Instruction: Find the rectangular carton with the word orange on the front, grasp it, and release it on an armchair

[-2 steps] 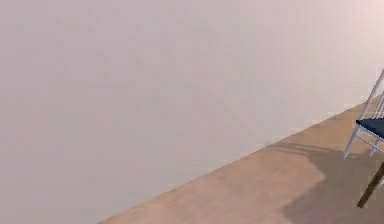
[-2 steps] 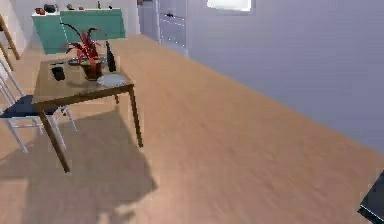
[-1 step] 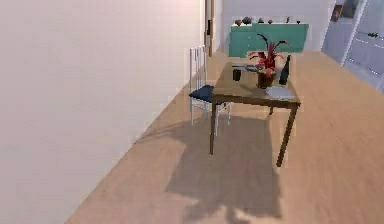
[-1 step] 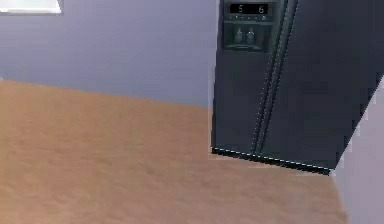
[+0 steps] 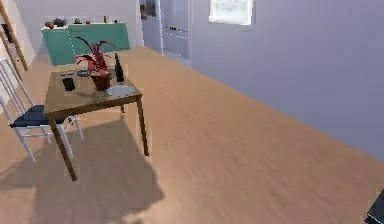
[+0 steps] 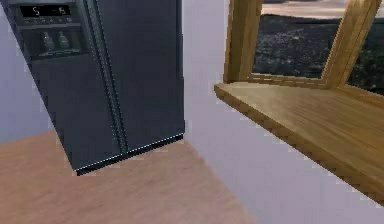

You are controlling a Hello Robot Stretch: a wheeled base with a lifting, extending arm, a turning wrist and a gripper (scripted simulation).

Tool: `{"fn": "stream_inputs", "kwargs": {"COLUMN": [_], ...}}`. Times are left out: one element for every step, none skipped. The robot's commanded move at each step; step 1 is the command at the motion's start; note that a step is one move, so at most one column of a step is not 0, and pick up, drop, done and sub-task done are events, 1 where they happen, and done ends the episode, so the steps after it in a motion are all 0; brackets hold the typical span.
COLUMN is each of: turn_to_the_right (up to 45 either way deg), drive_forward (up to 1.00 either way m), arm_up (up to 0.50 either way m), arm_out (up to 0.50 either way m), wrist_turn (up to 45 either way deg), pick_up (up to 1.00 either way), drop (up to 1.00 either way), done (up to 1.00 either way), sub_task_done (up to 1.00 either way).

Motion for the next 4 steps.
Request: {"fn": "stream_inputs", "kwargs": {"turn_to_the_right": [3.0,0.0,0.0,-30.0], "drive_forward": [0.0,1.0,0.75,0.0], "arm_up": [0.0,0.0,0.0,0.0], "arm_out": [0.0,0.0,0.0,0.0], "wrist_turn": [0.0,0.0,0.0,0.0], "pick_up": [0.0,0.0,0.0,0.0], "drop": [0.0,0.0,0.0,0.0], "done": [0.0,0.0,0.0,0.0], "sub_task_done": [0.0,0.0,0.0,0.0]}}
